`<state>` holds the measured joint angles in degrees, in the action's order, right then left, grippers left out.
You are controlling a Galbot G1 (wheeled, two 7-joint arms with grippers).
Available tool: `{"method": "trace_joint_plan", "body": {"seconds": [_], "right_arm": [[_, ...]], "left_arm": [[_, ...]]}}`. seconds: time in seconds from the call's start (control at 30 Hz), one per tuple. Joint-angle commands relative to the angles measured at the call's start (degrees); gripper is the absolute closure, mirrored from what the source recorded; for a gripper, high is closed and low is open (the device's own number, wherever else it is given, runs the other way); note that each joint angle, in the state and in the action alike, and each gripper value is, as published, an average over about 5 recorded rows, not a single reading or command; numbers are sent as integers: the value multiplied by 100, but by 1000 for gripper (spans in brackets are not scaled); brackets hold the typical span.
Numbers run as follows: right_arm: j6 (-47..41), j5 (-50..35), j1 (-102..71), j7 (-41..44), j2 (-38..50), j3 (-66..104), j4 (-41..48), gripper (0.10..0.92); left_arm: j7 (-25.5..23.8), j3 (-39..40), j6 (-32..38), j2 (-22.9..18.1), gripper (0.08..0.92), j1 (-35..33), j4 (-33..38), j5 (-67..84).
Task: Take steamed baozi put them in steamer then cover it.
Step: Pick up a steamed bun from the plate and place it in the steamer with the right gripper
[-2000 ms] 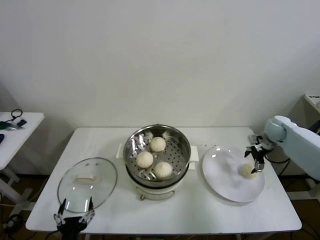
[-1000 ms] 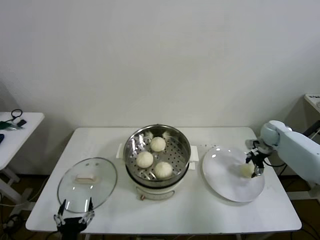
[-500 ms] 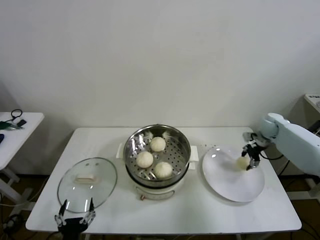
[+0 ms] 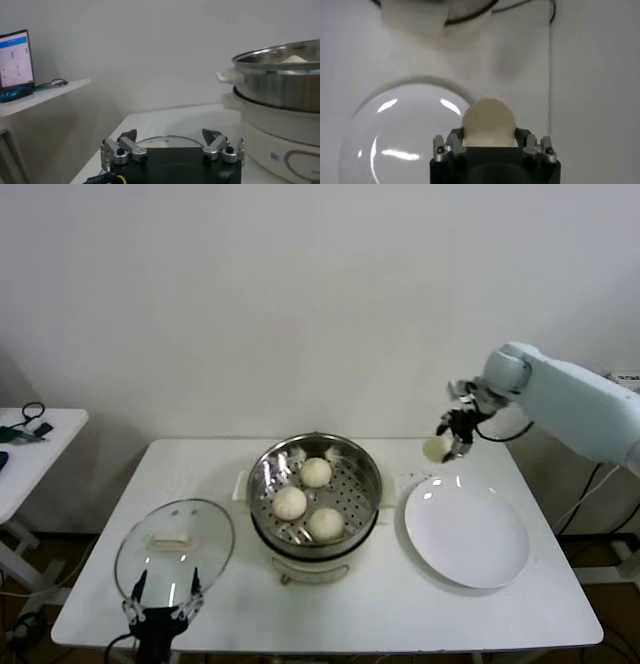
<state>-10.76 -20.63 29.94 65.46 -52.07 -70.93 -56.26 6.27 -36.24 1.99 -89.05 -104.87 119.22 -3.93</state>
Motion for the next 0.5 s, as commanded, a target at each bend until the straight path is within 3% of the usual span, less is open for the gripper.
{"method": "trace_joint_plan", "body": {"seconds": [0.03, 0.5], "right_arm": [[-603, -1367, 1006, -401, -308, -822, -784, 357], [-1385, -2684, 1624, -1359, -974, -1752, -1965, 360]], "left_arm": [[-3, 134, -4, -21, 177, 23, 26, -62], [-117, 128, 80, 7, 177, -90, 115, -13]]}}
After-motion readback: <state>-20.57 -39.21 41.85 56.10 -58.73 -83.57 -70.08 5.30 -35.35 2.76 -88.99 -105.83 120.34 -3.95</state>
